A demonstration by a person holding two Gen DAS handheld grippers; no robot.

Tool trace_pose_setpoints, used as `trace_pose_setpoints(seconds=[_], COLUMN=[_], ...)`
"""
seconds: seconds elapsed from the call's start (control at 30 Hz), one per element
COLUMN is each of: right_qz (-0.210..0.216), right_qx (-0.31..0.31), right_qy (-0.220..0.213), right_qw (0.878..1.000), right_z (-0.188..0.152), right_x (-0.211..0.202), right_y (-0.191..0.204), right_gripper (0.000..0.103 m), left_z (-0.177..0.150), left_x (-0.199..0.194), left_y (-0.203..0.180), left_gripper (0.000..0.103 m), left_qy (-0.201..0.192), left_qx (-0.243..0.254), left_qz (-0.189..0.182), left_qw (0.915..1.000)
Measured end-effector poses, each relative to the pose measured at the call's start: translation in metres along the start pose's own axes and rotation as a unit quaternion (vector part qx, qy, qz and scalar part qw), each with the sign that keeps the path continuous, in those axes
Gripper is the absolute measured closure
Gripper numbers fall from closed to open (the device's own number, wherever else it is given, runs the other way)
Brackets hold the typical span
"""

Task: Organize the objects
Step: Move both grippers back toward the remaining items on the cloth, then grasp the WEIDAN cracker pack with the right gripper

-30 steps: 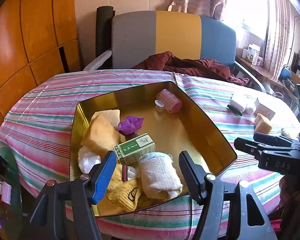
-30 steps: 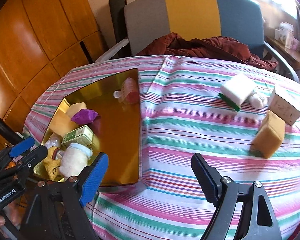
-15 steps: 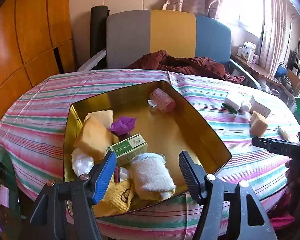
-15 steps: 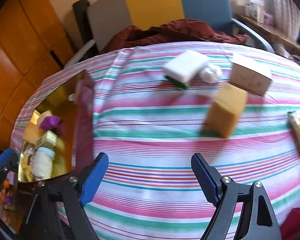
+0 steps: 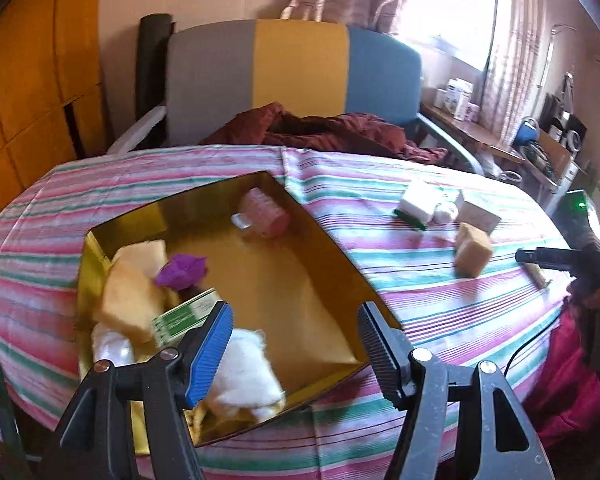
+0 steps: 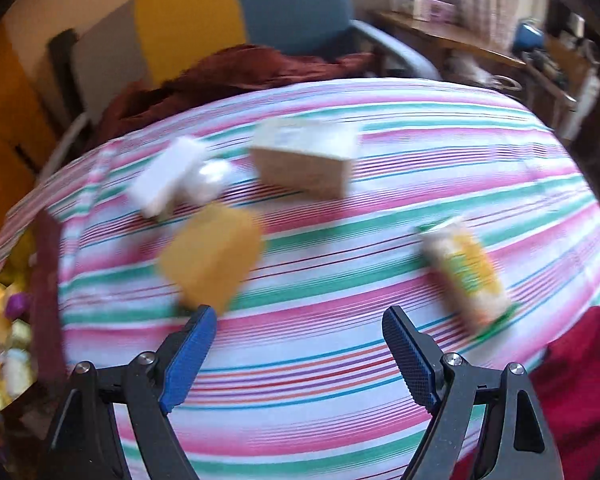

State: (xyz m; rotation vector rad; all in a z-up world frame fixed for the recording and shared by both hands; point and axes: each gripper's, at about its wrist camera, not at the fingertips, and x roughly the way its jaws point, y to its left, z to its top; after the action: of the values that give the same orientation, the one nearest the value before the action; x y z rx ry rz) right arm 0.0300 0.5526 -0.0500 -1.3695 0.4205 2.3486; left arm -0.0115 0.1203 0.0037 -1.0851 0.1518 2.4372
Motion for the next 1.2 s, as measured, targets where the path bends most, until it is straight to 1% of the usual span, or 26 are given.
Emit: trace_pose_setpoints(seconds=[0.1,0.2,0.33,0.4,0.47,0.57,0.6,0.63,0.67,0.7,0.73,0.77,0.83,0.9,1.0,1.03,1.07,1.2], right_qz=[-0.038,-0.062,-0.066,-0.073,-0.065,-0.066,-0.066,-0.064,-0.058,-0.058,-0.058,-0.062,-0.059,-0.048,-0.038,-0.034,-0.033,-0.025], right_qx=[0.008,0.022,0.037,0.047,0.049,0.039,0.035,0.028,0.017,0.007,0.000,-0.010,-0.019,-0.022,-0.024,-0.024,-0.026,-0.034], right_qy=[0.006,0.017,0.025,0.027,0.034,0.036,0.037,0.038,0.038,0.039,0.041,0.043,0.046,0.048,0.050,0.050,0.049,0.050], right_qw=[0.999,0.998,0.997,0.996,0.996,0.996,0.996,0.997,0.997,0.998,0.997,0.997,0.997,0.997,0.998,0.998,0.998,0.998], right_z=[0.010,0.014,0.013,0.014,0.015,0.017,0.018,0.019,0.020,0.021,0.021,0.021,0.021,0.019,0.019,0.017,0.016,0.016], right_x=[0.012,0.026,0.042,0.051,0.057,0.062,0.062,0.061,0.060,0.058,0.057,0.056,0.056,0.053,0.053,0.056,0.056,0.058], right_y=[-0.034,-0.065,-0.093,-0.100,-0.105,-0.104,-0.104,-0.101,-0.097,-0.093,-0.089,-0.084,-0.079,-0.075,-0.071,-0.072,-0.070,-0.067], right_gripper=[0.018,0.018,0.018,0.018,0.018,0.018,0.021,0.026,0.038,0.046,0.051,0.053,0.054,0.054,0.054,0.054,0.054,0.054], left_z=[0.009,0.017,0.024,0.027,0.029,0.033,0.035,0.037,0.038,0.040,0.043,0.045,0.049,0.053,0.060,0.063,0.064,0.068], left_x=[0.001,0.006,0.020,0.027,0.035,0.049,0.056,0.060,0.064,0.068,0.076,0.082,0.098,0.110,0.127,0.132,0.135,0.149], left_y=[-0.015,-0.034,-0.058,-0.069,-0.081,-0.098,-0.106,-0.111,-0.116,-0.122,-0.129,-0.135,-0.148,-0.161,-0.181,-0.189,-0.196,-0.229], left_gripper=[0.037,0.036,0.036,0.035,0.033,0.031,0.031,0.031,0.031,0.031,0.030,0.030,0.030,0.030,0.030,0.030,0.030,0.031], left_qy=[-0.005,-0.007,0.011,0.017,0.027,0.044,0.052,0.057,0.061,0.066,0.073,0.081,0.101,0.111,0.121,0.127,0.127,0.121], left_qx=[0.015,0.036,0.058,0.069,0.078,0.090,0.094,0.094,0.093,0.093,0.095,0.096,0.095,0.098,0.104,0.109,0.115,0.163], left_qz=[-0.022,-0.040,-0.062,-0.071,-0.085,-0.103,-0.112,-0.120,-0.127,-0.133,-0.142,-0.148,-0.160,-0.157,-0.164,-0.171,-0.176,-0.171], left_qw=[0.9996,0.9985,0.9963,0.9949,0.9930,0.9896,0.9879,0.9868,0.9857,0.9845,0.9827,0.9810,0.9774,0.9764,0.9734,0.9710,0.9695,0.9642])
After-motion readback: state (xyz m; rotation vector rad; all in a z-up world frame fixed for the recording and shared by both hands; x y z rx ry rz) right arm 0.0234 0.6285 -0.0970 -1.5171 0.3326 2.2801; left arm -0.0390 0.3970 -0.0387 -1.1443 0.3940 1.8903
